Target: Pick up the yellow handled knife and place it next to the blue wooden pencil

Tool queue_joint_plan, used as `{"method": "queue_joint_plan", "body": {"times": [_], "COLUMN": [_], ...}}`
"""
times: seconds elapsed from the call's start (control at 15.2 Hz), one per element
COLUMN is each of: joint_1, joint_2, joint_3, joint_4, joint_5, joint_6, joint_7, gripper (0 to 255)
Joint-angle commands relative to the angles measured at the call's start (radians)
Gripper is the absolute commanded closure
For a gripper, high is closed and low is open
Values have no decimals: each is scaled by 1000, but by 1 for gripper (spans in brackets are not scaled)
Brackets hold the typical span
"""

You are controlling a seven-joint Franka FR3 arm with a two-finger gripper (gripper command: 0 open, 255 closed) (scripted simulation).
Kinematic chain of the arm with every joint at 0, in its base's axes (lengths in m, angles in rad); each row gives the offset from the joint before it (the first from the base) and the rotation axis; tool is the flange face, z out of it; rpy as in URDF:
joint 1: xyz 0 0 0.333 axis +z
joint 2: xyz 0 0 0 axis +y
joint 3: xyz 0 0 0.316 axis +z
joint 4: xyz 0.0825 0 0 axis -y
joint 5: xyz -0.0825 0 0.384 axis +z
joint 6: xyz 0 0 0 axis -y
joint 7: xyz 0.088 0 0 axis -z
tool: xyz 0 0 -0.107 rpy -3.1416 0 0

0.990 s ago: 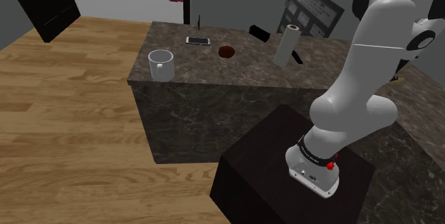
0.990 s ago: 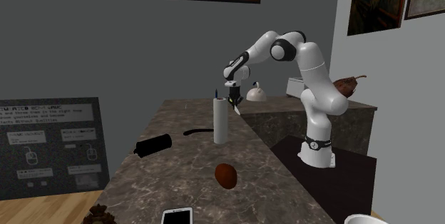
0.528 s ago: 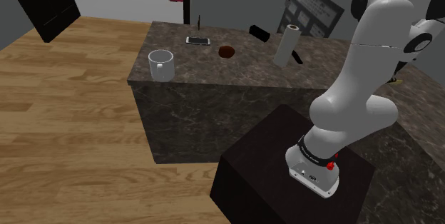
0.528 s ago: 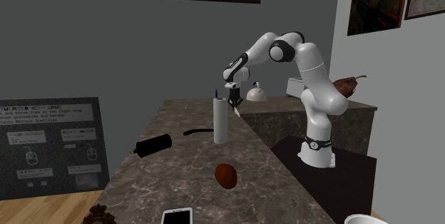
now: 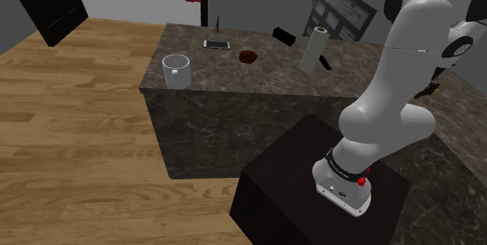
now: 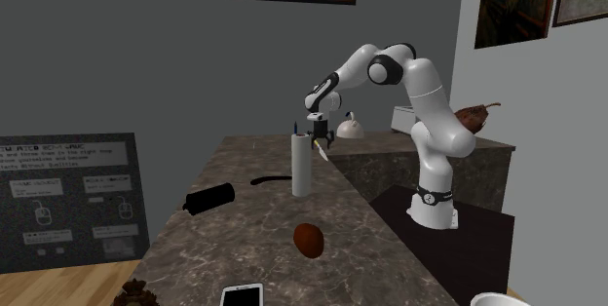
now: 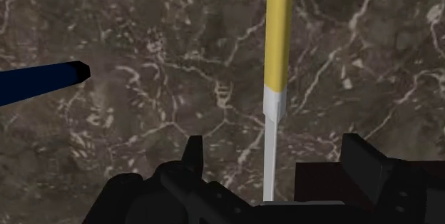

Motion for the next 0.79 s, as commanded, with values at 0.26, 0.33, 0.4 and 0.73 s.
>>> {"method": "queue_joint_plan", "body": {"times": [0.26, 0.33, 0.4, 0.73], "joint_1": [71, 71, 71, 71], "joint_2": [-76, -76, -76, -76], "joint_3": [-84, -84, -84, -84], "joint_4": [43, 43, 43, 43], "joint_5": [-90, -90, -90, -90], "joint_6": [-90, -90, -90, -90], "joint_7": [57, 57, 57, 57], "gripper": [0, 0, 0, 0]}}
